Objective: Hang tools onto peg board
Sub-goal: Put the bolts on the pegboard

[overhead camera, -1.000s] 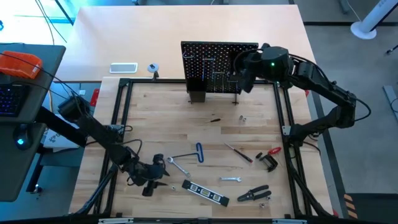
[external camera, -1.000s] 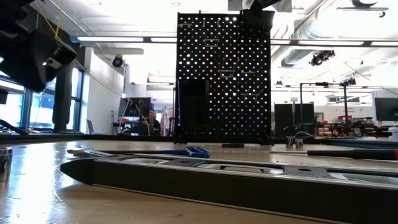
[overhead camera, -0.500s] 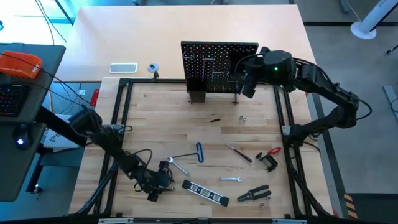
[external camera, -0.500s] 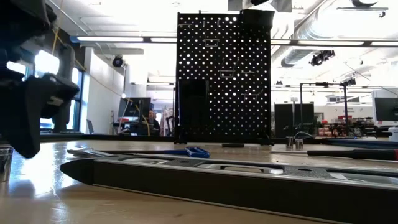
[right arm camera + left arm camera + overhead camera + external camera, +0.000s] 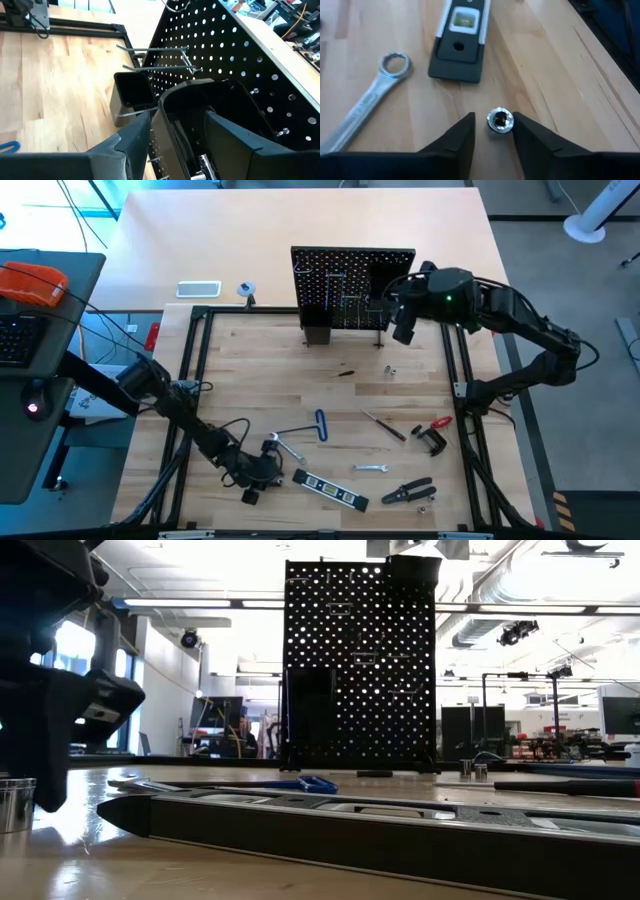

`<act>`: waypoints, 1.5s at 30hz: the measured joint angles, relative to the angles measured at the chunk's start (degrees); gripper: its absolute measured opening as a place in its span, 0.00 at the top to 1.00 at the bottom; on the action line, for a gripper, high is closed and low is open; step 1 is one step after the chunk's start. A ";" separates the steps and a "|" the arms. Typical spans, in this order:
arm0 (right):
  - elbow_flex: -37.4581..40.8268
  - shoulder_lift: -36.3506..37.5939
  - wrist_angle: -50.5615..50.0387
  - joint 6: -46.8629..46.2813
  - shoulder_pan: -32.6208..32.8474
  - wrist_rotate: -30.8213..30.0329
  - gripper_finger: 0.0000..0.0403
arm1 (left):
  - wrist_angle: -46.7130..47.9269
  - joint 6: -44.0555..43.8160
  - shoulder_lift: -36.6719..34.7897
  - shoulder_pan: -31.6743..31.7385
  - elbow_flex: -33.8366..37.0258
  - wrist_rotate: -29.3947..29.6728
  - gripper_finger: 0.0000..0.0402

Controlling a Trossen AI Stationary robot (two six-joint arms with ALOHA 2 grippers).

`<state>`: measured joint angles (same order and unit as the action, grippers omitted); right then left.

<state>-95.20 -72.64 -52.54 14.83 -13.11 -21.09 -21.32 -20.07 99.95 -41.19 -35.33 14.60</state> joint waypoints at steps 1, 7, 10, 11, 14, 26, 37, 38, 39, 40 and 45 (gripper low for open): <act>0.00 0.02 -0.07 0.00 0.14 -0.15 0.55 | 0.07 0.26 0.17 0.12 0.00 -0.69 0.76; 0.00 0.02 -0.16 0.81 1.24 -0.32 0.55 | -0.13 1.59 0.45 0.35 -0.02 -1.98 0.90; 0.00 0.02 0.32 3.33 2.24 -0.43 0.55 | -0.11 2.67 0.38 0.80 -0.02 -1.68 0.90; 0.00 0.00 0.72 4.30 2.74 -0.82 0.55 | -0.05 2.69 0.38 1.02 -0.02 -1.83 0.90; 0.00 0.02 1.72 7.04 4.84 -2.41 0.55 | 0.18 3.42 0.31 1.78 -0.04 -2.48 0.90; 0.29 0.00 4.00 14.75 14.24 -1.90 0.55 | 9.40 11.27 -11.58 6.74 0.02 -2.28 0.90; 0.39 -4.99 2.45 12.03 22.25 3.58 0.55 | 12.92 21.28 -31.22 17.35 0.02 -8.76 0.90; 0.39 -6.03 2.33 12.14 23.03 3.64 0.55 | 12.83 21.27 -32.54 18.74 0.02 -10.60 0.90; 0.39 -7.03 2.19 12.21 23.77 3.61 0.55 | 12.87 21.21 -33.70 19.99 0.02 -12.74 0.90; 0.39 -8.08 1.99 12.35 24.39 3.54 0.55 | 12.86 20.98 -34.68 21.23 0.02 -14.73 0.90; 0.46 -13.37 0.43 13.63 27.03 2.02 0.56 | 11.04 19.50 -38.25 26.83 0.02 -26.79 0.90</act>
<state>-94.74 -86.02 -52.12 28.46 13.91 -19.07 -10.28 -0.57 61.71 -14.36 -35.31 -12.20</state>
